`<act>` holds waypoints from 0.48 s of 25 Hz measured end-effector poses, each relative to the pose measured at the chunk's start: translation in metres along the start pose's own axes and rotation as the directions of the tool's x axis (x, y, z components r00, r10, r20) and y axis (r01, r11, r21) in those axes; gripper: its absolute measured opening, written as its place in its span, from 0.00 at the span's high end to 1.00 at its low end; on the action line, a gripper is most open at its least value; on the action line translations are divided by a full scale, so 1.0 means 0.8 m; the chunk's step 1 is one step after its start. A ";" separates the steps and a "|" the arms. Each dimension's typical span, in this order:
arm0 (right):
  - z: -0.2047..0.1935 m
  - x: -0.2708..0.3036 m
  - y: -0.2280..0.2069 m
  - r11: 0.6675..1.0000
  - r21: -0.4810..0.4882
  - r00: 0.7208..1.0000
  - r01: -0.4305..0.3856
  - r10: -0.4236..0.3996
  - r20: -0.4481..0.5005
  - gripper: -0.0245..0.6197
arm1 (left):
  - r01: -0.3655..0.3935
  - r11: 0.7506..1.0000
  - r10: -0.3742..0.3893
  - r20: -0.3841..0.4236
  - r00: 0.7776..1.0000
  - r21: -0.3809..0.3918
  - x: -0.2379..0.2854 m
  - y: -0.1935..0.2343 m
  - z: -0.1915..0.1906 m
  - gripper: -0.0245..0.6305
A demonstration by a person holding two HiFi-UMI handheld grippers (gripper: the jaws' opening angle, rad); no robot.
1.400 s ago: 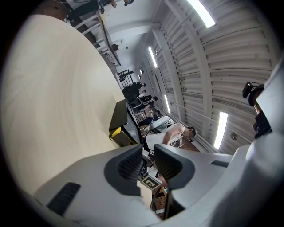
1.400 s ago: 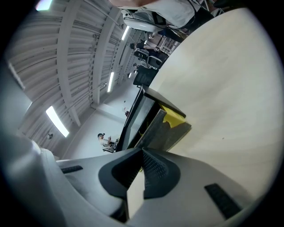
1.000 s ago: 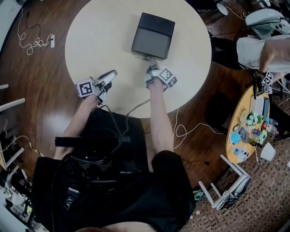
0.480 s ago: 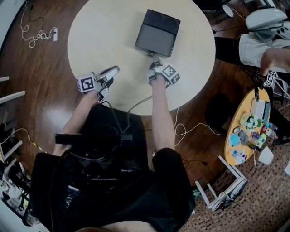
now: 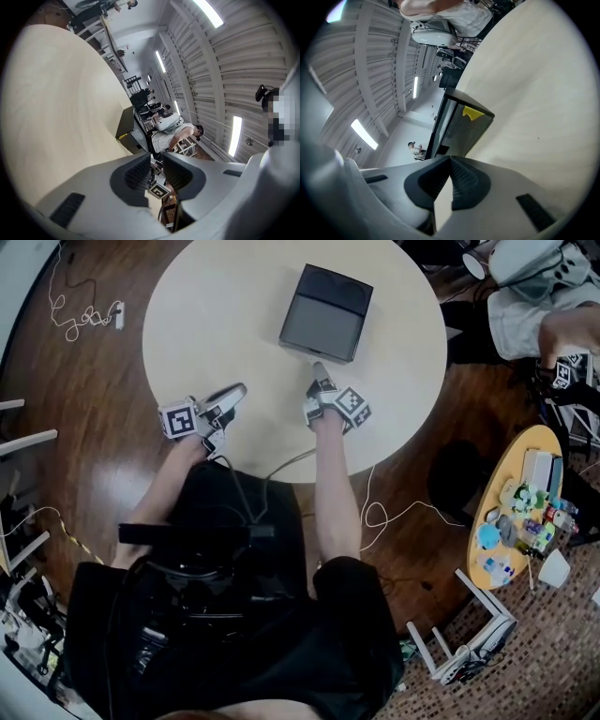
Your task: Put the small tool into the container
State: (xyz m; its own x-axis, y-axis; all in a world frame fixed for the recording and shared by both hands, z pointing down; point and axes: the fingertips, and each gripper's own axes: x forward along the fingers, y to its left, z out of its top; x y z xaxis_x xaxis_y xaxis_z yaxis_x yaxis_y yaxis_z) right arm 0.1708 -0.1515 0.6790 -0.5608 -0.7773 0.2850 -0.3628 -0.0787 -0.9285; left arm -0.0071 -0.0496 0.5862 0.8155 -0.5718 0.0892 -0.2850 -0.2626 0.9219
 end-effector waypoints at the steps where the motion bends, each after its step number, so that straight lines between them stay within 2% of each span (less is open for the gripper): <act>1: -0.004 -0.007 0.005 1.000 0.000 1.000 -0.024 0.024 0.002 0.99 | -0.007 1.000 0.007 0.000 1.000 0.000 -0.002 0.000 -0.003 0.83; 6: -0.025 -0.045 0.038 0.985 0.001 0.985 -0.173 0.173 0.008 0.99 | -0.019 1.000 0.019 0.010 1.000 0.008 -0.013 -0.007 -0.015 0.83; 12: -0.058 -0.101 0.099 0.938 0.054 0.938 -0.343 0.339 0.065 0.99 | 0.017 1.000 -0.017 0.002 1.000 0.024 -0.030 -0.019 -0.011 0.83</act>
State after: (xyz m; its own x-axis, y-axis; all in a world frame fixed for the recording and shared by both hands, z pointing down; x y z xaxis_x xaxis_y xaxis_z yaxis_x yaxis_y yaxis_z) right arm 0.1525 -0.0657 0.5932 -0.6008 -0.7969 -0.0630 -0.1076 0.1587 -0.9814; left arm -0.0179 -0.0246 0.5734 0.8195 -0.5684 0.0727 -0.2830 -0.2910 0.9139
